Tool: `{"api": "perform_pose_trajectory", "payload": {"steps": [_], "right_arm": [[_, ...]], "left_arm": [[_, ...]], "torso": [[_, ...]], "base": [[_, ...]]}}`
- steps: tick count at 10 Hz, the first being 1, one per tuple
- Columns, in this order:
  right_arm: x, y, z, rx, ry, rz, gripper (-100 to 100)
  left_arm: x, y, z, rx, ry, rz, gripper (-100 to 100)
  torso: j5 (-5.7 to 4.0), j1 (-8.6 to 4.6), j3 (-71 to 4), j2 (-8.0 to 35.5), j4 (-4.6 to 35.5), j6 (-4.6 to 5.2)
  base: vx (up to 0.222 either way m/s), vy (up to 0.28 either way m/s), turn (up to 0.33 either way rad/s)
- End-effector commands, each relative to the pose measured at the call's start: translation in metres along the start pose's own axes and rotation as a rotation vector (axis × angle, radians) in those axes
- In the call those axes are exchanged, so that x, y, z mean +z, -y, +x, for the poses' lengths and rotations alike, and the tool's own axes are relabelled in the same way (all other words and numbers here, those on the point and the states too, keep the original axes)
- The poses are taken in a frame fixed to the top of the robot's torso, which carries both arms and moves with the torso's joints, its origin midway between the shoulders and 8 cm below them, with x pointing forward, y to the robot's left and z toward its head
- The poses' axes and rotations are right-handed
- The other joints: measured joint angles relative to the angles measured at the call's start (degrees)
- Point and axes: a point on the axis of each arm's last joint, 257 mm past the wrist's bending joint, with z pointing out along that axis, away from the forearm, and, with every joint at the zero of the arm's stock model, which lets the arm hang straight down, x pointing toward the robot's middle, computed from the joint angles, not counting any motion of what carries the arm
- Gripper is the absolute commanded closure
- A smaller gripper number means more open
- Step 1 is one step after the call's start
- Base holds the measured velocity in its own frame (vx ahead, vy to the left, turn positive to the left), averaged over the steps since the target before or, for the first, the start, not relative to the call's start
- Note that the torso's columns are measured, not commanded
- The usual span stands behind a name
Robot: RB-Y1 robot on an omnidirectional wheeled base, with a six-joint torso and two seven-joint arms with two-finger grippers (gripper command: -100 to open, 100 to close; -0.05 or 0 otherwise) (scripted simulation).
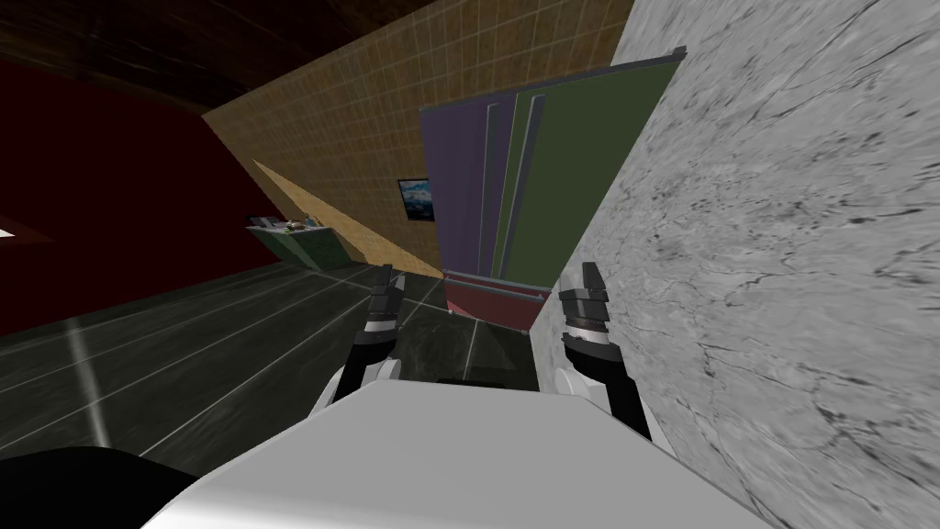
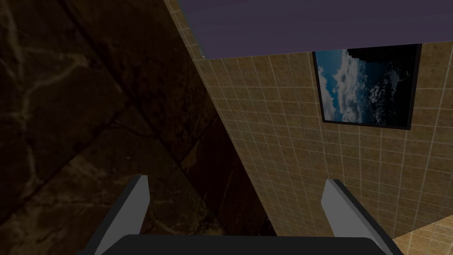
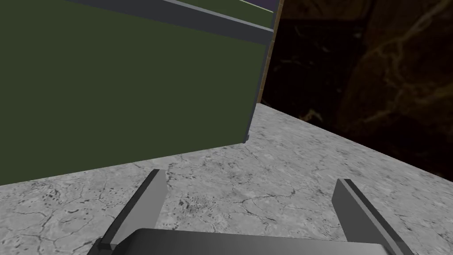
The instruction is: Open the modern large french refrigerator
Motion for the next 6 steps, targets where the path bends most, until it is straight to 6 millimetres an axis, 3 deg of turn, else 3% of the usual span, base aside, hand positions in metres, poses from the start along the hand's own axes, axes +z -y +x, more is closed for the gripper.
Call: {"api": "perform_pose_trajectory", "payload": {"steps": [1, 6], "right_arm": [[0.0000, 0.0000, 0.0000, 0.000, 0.000, 0.000, 0], [0.0000, -0.0001, 0.0000, 0.000, 0.000, 0.000, 0]], "left_arm": [[0.0000, 0.0000, 0.0000, 0.000, 0.000, 0.000, 0], [0.0000, 0.0001, 0.0000, 0.000, 0.000, 0.000, 0]], "torso": [[0.00, 0.00, -4.67, 2.32, 2.35, 0.00], [0.00, 0.00, -45.36, 22.69, 22.68, 0.00]], "base": [[0.000, 0.000, 0.000], [0.000, 0.000, 0.000]]}}
